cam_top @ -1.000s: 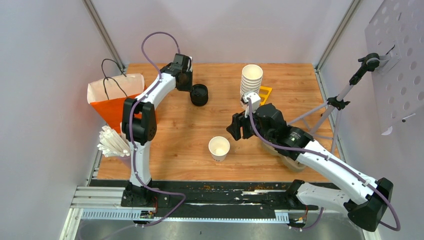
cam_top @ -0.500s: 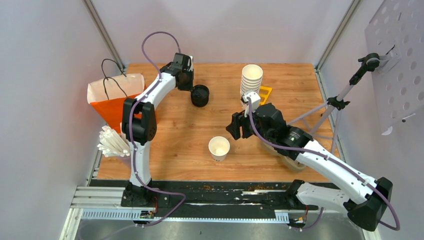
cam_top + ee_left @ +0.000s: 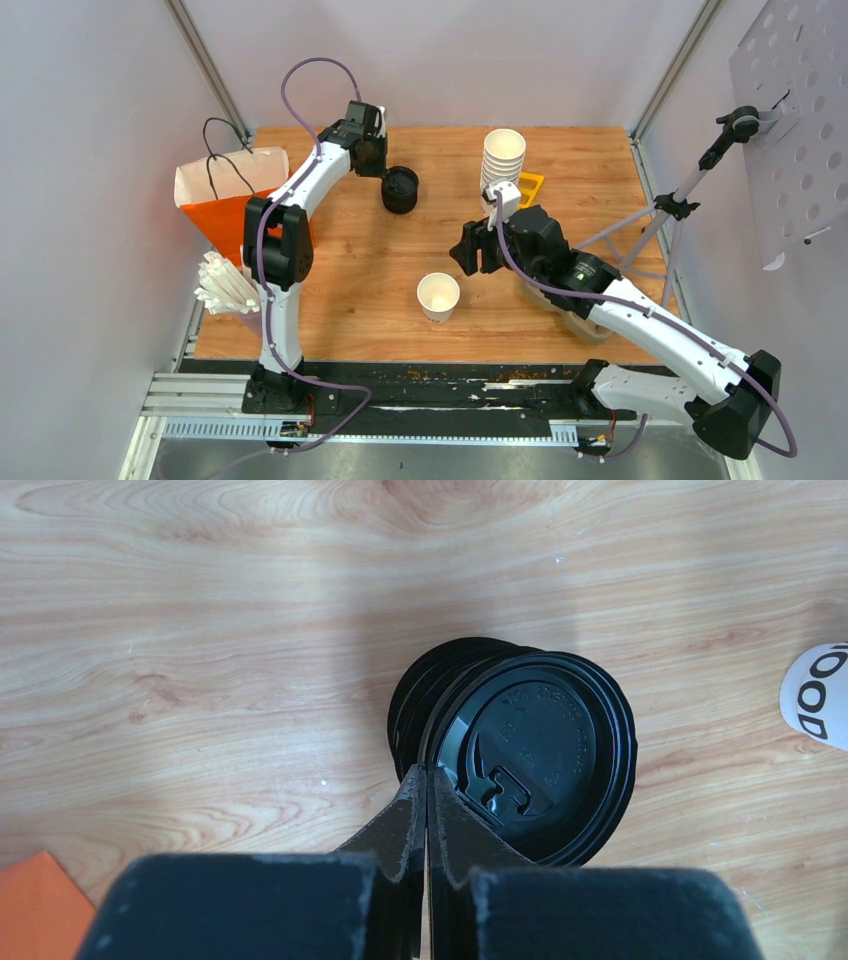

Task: Pack the takeout coffee

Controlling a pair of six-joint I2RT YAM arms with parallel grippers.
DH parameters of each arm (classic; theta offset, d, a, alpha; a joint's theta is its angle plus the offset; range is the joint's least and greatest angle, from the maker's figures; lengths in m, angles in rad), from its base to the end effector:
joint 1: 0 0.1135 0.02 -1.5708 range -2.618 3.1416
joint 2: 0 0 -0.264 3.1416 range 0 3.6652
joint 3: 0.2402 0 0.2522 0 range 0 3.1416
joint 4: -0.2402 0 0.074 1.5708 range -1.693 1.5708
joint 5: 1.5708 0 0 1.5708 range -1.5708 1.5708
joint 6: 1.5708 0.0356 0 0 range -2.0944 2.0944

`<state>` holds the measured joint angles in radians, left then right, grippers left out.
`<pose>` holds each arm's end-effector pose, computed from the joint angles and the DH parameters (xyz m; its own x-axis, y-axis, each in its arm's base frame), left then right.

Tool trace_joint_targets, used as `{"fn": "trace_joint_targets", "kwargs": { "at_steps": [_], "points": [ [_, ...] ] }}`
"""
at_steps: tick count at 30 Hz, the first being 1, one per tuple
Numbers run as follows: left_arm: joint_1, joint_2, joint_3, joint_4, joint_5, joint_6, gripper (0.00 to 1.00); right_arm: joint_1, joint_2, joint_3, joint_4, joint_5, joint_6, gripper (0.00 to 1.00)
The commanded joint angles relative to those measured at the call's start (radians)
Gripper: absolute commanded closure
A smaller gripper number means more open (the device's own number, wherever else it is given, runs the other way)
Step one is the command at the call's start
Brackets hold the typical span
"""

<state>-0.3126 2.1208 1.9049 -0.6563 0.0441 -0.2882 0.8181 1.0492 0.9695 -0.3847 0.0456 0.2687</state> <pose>0.4568 -0.1493 0.2608 -0.7936 -0.0419 -0.6070 0.1133 0.9700 -0.2152 0.1621 0.1707 0.3336 -0.4814 -0.1260 -0.8674 -0.5948 0.7739 0.2177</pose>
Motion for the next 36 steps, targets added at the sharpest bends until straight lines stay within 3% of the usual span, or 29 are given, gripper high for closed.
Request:
{"fn": "trace_joint_targets", "kwargs": {
  "at_steps": [1, 8, 12, 24, 36],
  "points": [
    [-0.002, -0.076, 0.023, 0.007, -0.010, 0.001, 1.00, 0.006, 0.004, 0.010, 0.042, 0.025, 0.022, 0.40],
    [-0.002, -0.080, 0.037, -0.007, -0.010, 0.006, 1.00, 0.006, 0.007, 0.002, 0.061, 0.028, 0.030, 0.40],
    [-0.001, -0.086, 0.028, 0.004, 0.011, -0.011, 1.00, 0.004, 0.066, 0.013, 0.102, 0.136, 0.110, 0.40],
    [0.059, -0.118, -0.072, 0.096, 0.170, -0.089, 1.00, -0.091, 0.550, 0.390, 0.137, 0.144, 0.139, 0.47],
    [0.075, -0.132, -0.111, 0.131, 0.227, -0.105, 1.00, -0.146, 0.860, 0.672, 0.149, 0.144, 0.174, 0.56]
  ]
}}
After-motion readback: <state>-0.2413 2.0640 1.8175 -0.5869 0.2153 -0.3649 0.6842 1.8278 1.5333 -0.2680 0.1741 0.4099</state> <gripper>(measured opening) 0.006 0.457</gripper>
